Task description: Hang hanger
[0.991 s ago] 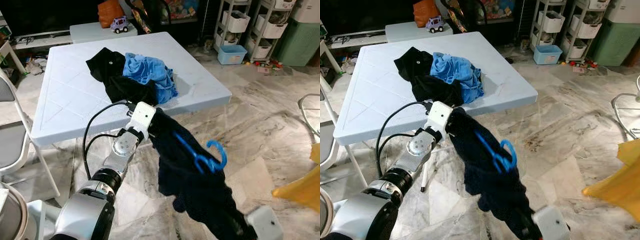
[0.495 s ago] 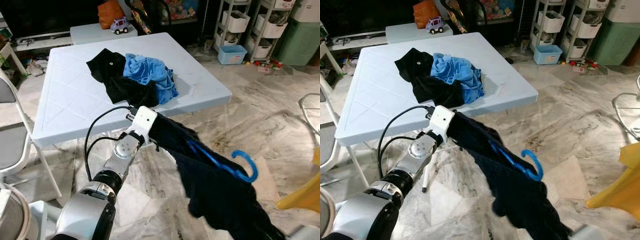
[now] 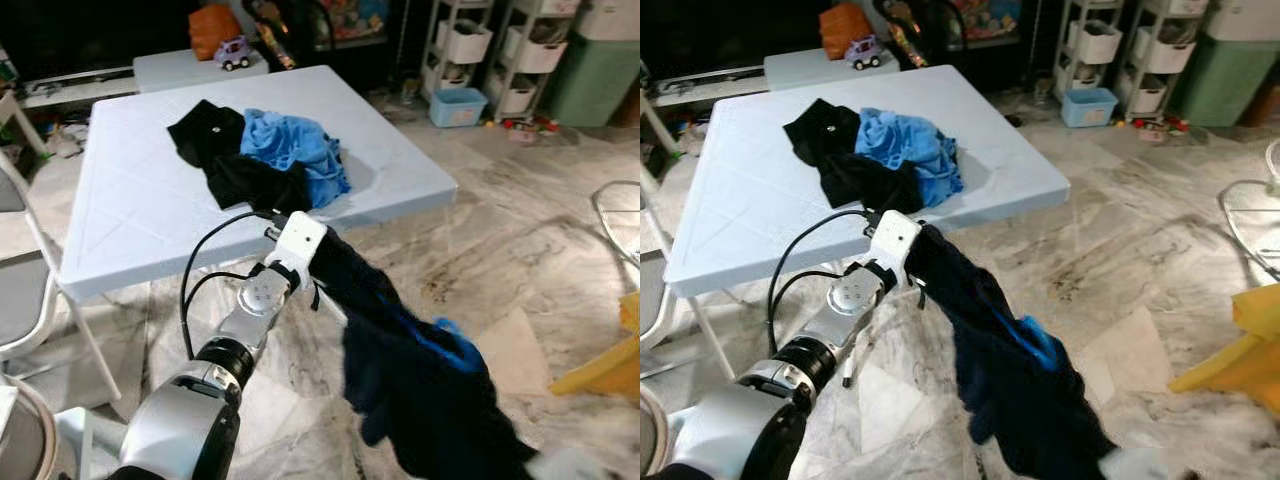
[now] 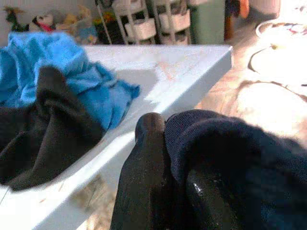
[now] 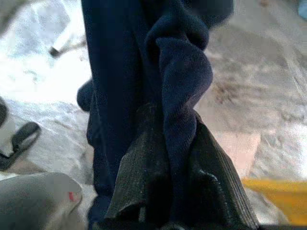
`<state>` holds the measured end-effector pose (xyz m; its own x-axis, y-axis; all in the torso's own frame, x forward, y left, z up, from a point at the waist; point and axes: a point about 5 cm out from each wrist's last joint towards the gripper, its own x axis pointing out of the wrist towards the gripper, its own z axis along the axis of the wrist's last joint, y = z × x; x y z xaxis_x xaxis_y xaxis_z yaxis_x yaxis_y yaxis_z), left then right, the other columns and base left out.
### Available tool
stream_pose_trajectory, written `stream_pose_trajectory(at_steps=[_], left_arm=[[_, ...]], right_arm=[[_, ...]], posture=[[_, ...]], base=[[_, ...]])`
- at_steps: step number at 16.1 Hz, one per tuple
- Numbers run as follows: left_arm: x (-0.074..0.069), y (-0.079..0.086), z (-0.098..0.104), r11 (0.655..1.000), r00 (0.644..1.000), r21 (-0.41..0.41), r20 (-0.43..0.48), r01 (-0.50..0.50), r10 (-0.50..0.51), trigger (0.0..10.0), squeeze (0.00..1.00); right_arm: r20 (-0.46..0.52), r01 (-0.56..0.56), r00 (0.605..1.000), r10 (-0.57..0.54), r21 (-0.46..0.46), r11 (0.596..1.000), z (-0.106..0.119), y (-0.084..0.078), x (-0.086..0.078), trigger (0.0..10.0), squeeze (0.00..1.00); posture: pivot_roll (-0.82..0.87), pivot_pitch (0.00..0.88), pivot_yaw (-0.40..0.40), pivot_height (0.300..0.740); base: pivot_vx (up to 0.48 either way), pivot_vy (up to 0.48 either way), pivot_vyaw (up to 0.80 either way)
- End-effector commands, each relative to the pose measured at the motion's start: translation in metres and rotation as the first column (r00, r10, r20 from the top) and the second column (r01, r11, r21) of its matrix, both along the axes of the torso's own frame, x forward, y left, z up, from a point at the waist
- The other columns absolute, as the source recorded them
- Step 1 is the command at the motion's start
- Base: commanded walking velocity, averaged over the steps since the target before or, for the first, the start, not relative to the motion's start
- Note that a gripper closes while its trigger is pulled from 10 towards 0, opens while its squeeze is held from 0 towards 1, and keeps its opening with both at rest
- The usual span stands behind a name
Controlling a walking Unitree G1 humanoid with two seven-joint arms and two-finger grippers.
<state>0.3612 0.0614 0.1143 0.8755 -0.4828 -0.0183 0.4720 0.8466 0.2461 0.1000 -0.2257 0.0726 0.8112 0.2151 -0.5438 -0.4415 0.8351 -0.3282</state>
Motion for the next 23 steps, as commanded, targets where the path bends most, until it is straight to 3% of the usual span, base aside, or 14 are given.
stream_pose_trajectory(at_steps=[1,4,6,9,10,12,13,16,18,21,23], left_arm=[[0.006,0.005,0.016,0.999,0.998,-0.05,0.066,-0.019,0.022,0.0,0.0],[0.004,0.006,0.012,0.999,0.998,-0.034,0.061,-0.014,0.016,0.0,0.0],[0.003,0.01,0.007,1.0,0.999,-0.011,0.049,-0.022,0.023,0.0,0.0],[0.004,0.011,0.007,0.999,0.998,0.003,0.047,-0.033,0.033,0.0,0.0],[0.005,0.013,0.006,0.999,0.998,0.013,0.036,-0.05,0.049,0.0,0.0],[0.005,0.017,0.003,0.997,0.997,0.036,0.021,-0.073,0.072,0.0,0.0],[0.004,0.018,-0.001,0.996,0.998,0.056,0.007,-0.068,0.068,0.0,0.0],[-0.001,0.015,-0.012,0.995,0.998,0.093,-0.044,-0.032,0.036,0.0,0.0],[-0.004,0.012,-0.021,0.992,0.996,0.126,-0.089,-0.005,0.016,0.0,0.0],[-0.009,0.012,-0.031,0.989,0.989,0.148,-0.146,0.011,0.011,0.0,0.0],[-0.009,0.011,-0.032,0.99,0.989,0.143,-0.145,0.017,0.004,0.0,0.0]], right_arm=[[-0.021,0.062,0.998,-0.063,-0.056,0.997,-0.01,-0.003,0.0,10.0,0.0],[0.064,0.159,0.986,-0.155,-0.057,0.986,-0.014,-0.001,0.017,10.0,0.0],[0.058,0.11,0.992,-0.108,-0.037,0.993,-0.012,0.005,0.017,10.0,0.0],[-0.069,-0.036,0.997,0.034,-0.024,0.999,-0.007,0.007,-0.006,10.0,0.0],[-0.154,-0.146,0.978,0.139,-0.033,0.989,-0.003,0.006,-0.023,10.0,0.0],[-0.183,-0.182,0.965,0.189,0.056,0.982,0.017,0.004,-0.037,10.0,0.0],[-0.167,-0.174,0.969,0.184,0.072,0.982,0.031,-0.002,-0.039,10.0,0.0],[0.045,-0.038,0.998,0.039,-0.006,0.999,0.062,-0.033,-0.016,10.0,0.0],[0.132,-0.043,0.991,0.032,0.075,0.996,0.078,-0.03,-0.01,10.0,0.0],[0.181,-0.092,0.982,0.059,0.178,0.98,0.086,-0.015,-0.004,10.0,0.0],[0.179,-0.1,0.982,0.068,0.178,0.979,0.086,-0.013,-0.003,10.0,0.0]], posture=[[-0.08,0.034,0.033,0.74],[-0.07,0.038,0.031,0.74],[-0.07,0.041,0.032,0.74],[-0.08,0.043,0.032,0.74],[-0.09,0.041,0.032,0.74],[-0.09,0.041,0.033,0.74],[-0.1,0.04,0.035,0.74],[-0.1,0.039,0.038,0.74],[-0.09,0.038,0.038,0.74],[-0.09,0.035,0.035,0.74],[-0.09,0.036,0.033,0.74]], base=[[0.0,0.0,0.0],[0.0,0.0,0.0],[0.0,0.0,0.0],[0.0,0.0,0.0],[0.0,0.0,0.0],[0.0,0.0,0.0],[0.0,0.0,0.0],[0.0,0.0,0.0],[0.0,0.0,0.0],[0.0,0.0,0.0],[0.0,0.0,0.0]])
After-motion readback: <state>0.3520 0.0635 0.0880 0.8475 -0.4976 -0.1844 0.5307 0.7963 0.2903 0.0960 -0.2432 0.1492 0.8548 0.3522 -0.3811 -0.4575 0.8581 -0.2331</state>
